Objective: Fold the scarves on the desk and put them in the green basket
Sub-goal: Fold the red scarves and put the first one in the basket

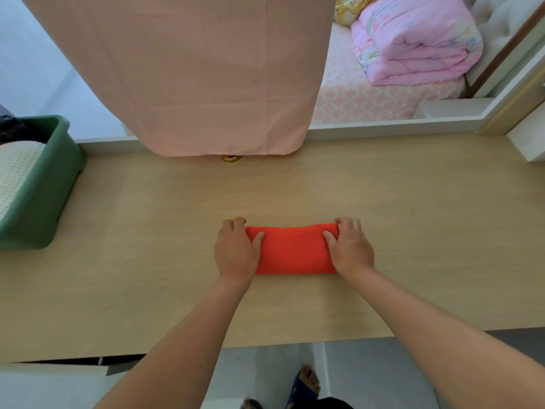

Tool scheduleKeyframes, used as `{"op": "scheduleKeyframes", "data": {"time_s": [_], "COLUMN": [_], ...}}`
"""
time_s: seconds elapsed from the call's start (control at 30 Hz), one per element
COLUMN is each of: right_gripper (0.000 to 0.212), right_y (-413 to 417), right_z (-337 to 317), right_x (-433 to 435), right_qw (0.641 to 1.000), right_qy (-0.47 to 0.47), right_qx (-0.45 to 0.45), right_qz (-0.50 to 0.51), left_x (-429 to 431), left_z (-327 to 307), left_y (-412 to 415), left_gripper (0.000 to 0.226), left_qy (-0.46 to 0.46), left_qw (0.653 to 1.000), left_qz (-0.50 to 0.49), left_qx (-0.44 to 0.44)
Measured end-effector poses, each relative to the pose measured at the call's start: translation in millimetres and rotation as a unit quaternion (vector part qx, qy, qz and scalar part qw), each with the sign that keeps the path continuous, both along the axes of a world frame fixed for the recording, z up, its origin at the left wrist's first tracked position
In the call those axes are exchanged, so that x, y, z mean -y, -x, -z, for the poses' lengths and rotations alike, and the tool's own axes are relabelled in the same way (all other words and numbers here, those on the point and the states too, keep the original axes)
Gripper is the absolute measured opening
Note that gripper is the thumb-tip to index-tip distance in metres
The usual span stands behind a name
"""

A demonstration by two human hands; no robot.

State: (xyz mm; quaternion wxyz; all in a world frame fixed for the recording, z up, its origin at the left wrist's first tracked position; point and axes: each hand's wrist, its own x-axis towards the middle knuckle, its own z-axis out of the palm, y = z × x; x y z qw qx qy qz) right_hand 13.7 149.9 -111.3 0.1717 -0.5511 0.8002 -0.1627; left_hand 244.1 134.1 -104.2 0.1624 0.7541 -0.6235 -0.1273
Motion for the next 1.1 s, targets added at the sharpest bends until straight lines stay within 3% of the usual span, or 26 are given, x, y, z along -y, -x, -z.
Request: {"op": "scheduleKeyframes", "data": {"time_s": [0.1,0.17,0.2,0.3,0.5,0.73,0.9,1.1], "right_gripper": [0.051,0.047,0.048,0.062,0.081,0.078,0.061,0.07], "right_y": [-4.9,-5.2,-5.2,-4.8,-9.7,-54.6,-120.2,-239.2], "right_z": [3.5,7.7,10.0,13.9,12.1,0.4,1.8,-7.1], "right_x": [1.3,1.2,1.2,3.1,18.4,1.4,-21.7,-37.4], "right_qw": [0.984,0.964,0.953,0.93,0.921,0.901,0.873,0.911], "right_qy": [0.085,0.099,0.086,0.008,-0.11,-0.103,-0.063,-0.123], "right_qx": [-0.124,-0.139,-0.136,-0.13,-0.151,-0.17,-0.128,-0.075], "right_qz": [-0.099,-0.204,-0.257,-0.343,-0.342,-0.386,-0.467,-0.387], "left_x": [1.5,1.1,-0.4,1.0,14.9,8.4,-1.0,-17.1], "left_z": [8.4,17.4,22.7,30.1,20.0,9.4,-1.4,-16.4], "left_y": [12.0,18.0,18.6,11.9,-1.7,-56.7,-131.2,-204.8], "left_gripper": [0.034,0.035,0.039,0.051,0.063,0.047,0.044,0.027], "left_qy": [0.161,0.155,0.129,0.038,-0.079,-0.079,0.02,0.082], "left_qw": [0.964,0.933,0.932,0.951,0.941,0.937,0.946,0.969], "left_qz": [0.204,0.316,0.326,0.274,0.288,0.288,0.228,0.145], "left_qx": [0.057,0.074,0.092,0.136,0.161,0.179,0.231,0.182]}}
